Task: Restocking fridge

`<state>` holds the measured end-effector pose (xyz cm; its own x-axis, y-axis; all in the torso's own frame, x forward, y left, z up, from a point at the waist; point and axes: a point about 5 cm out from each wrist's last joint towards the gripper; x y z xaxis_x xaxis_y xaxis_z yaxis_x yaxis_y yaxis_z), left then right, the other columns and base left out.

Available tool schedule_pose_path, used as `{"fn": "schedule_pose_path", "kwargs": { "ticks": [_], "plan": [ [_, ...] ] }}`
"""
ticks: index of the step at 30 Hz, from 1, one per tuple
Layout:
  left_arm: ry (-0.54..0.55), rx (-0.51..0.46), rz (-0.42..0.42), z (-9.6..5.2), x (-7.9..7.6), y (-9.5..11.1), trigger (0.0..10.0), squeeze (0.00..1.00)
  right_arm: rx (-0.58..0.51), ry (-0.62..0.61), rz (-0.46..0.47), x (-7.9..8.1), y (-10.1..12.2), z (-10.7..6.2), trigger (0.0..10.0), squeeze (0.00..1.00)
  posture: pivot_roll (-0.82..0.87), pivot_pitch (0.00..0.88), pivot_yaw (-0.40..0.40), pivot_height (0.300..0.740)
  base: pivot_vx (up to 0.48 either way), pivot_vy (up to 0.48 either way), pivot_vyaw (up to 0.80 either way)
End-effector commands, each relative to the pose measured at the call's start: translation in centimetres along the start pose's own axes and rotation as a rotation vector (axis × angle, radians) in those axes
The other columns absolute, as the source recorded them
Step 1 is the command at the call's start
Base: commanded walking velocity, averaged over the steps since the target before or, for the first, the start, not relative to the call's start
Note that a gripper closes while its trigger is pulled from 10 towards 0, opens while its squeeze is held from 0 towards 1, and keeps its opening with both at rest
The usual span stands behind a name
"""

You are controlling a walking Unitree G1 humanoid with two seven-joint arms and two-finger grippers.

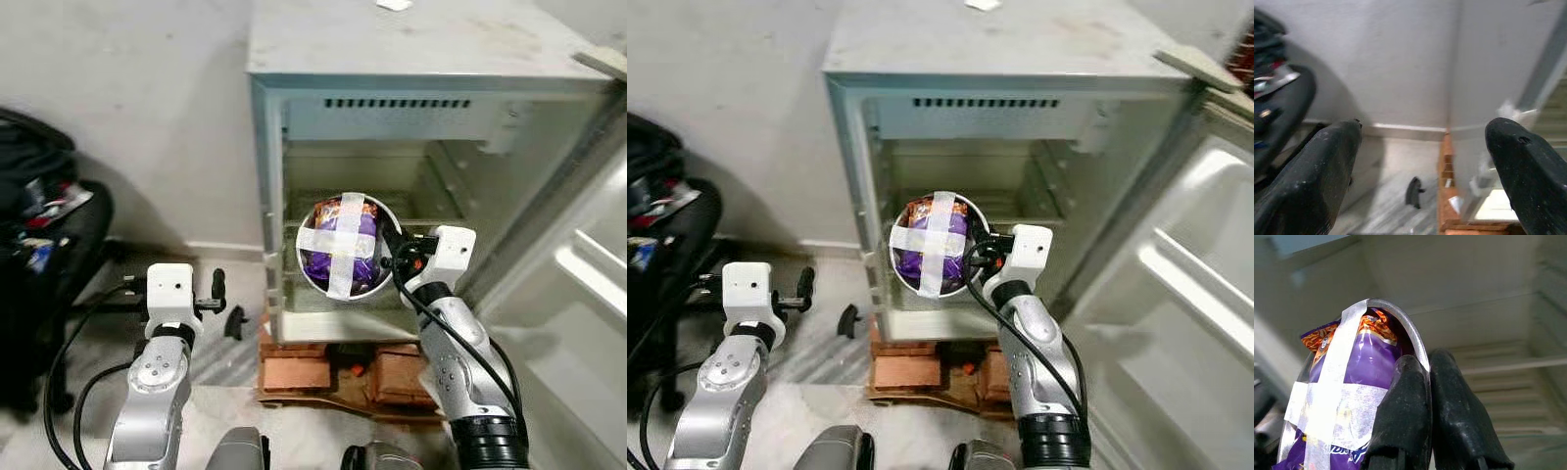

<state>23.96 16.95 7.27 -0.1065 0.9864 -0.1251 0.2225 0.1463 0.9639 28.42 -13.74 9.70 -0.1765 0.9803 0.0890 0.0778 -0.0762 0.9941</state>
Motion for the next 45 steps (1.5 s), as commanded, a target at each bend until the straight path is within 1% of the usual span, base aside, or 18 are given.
{"fn": "schedule_pose_path", "kwargs": {
  "ticks": [1,7,9,11,15,17,36,45],
  "plan": [
    [-0.002,-0.009,0.002,-0.1,-0.1,0.4,10.0,0.00,-0.040,-0.017,-0.004,-0.4,0.9,0.1,10.0,0.00,0.08,0.052,-0.029,0.740,0.000,0.000,0.53],
    [-0.005,-0.002,0.000,-0.3,0.1,0.4,10.0,0.00,-0.039,-0.022,-0.002,-0.4,0.8,0.1,10.0,0.00,0.08,0.054,-0.029,0.740,0.000,0.000,0.35],
    [-0.038,0.001,-0.011,-0.4,0.1,0.5,10.0,0.00,-0.030,-0.072,-0.005,-0.9,0.6,0.0,10.0,0.00,0.08,0.056,-0.028,0.740,0.000,0.000,0.00],
    [-0.046,0.001,-0.014,-0.4,0.1,0.5,10.0,0.00,-0.030,-0.081,-0.005,-1.1,0.6,-0.1,10.0,0.00,0.08,0.056,-0.027,0.740,0.000,0.000,0.00],
    [-0.069,0.007,-0.021,-0.5,-0.2,0.5,10.0,0.00,-0.048,-0.155,-0.033,-2.1,1.0,-0.3,10.0,0.00,0.07,0.062,-0.023,0.740,0.000,0.000,0.00],
    [-0.071,0.008,-0.021,-0.5,-0.2,0.5,10.0,0.00,-0.051,-0.172,-0.024,-2.4,1.1,-0.4,10.0,0.00,0.07,0.063,-0.021,0.740,0.000,0.000,0.00],
    [-0.075,0.027,-0.037,-0.7,-0.1,0.2,10.0,0.00,-0.029,-0.165,-0.014,-2.2,0.5,-0.4,10.0,0.00,0.07,0.057,-0.019,0.740,0.038,0.000,0.00],
    [-0.076,0.028,-0.045,-0.7,-0.2,0.2,10.0,0.00,-0.021,-0.162,-0.014,-2.1,0.4,-0.5,10.0,0.00,0.07,0.063,-0.021,0.740,0.257,0.000,0.00]
  ]
}}
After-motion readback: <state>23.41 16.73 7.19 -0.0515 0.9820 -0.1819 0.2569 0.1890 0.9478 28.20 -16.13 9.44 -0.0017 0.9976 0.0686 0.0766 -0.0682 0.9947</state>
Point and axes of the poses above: a point about 5 cm out from each wrist's last joint towards the gripper, its own z axis pointing out of the wrist towards the gripper, its own y axis along the axis of the wrist's last joint, x = y × z, and after that the axes turned 12 degrees about -z, right-handed
